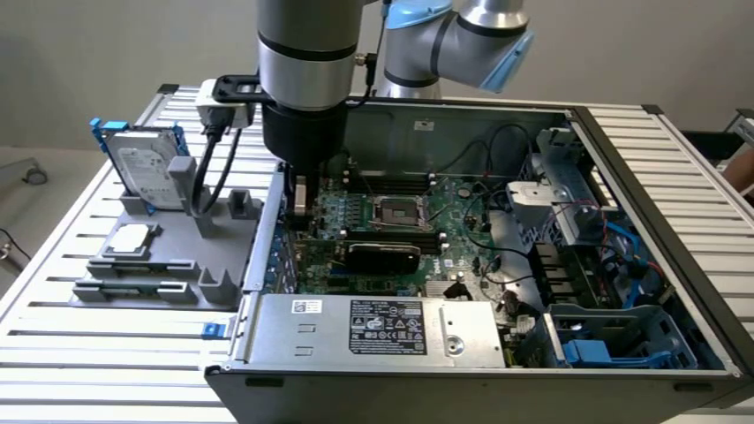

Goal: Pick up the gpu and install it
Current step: 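Press down on the gpu until it lock into place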

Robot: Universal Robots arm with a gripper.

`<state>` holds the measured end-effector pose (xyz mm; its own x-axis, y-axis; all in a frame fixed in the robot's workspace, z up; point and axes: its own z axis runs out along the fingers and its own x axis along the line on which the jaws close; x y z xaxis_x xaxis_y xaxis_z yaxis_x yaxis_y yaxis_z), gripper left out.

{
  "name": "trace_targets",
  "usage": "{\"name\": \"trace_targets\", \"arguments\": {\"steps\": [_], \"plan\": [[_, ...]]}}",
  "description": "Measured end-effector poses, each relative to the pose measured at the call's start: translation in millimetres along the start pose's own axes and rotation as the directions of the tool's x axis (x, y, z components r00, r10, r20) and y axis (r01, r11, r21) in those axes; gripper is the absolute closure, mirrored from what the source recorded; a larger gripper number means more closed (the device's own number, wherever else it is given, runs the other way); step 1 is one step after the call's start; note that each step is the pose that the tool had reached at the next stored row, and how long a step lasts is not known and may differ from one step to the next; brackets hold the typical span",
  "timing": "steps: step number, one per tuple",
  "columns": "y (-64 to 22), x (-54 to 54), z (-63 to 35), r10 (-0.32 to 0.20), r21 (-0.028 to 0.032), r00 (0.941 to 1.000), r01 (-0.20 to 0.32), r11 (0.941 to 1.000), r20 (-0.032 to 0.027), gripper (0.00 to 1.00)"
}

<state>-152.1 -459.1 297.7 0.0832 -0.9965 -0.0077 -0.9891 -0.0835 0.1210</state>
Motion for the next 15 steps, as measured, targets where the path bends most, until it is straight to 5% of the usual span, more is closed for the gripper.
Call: {"name": "trace_targets", "arguments": {"steps": [10, 15], "plan": [[-9.5, 0.9, -7.5, 0.000, -0.0002, 1.0000, 0.000, 1.0000, -0.0035, 0.89], [-14.3, 1.3, -28.9, 0.000, -0.0003, 1.0000, 0.000, 1.0000, -0.0037, 0.89]]}}
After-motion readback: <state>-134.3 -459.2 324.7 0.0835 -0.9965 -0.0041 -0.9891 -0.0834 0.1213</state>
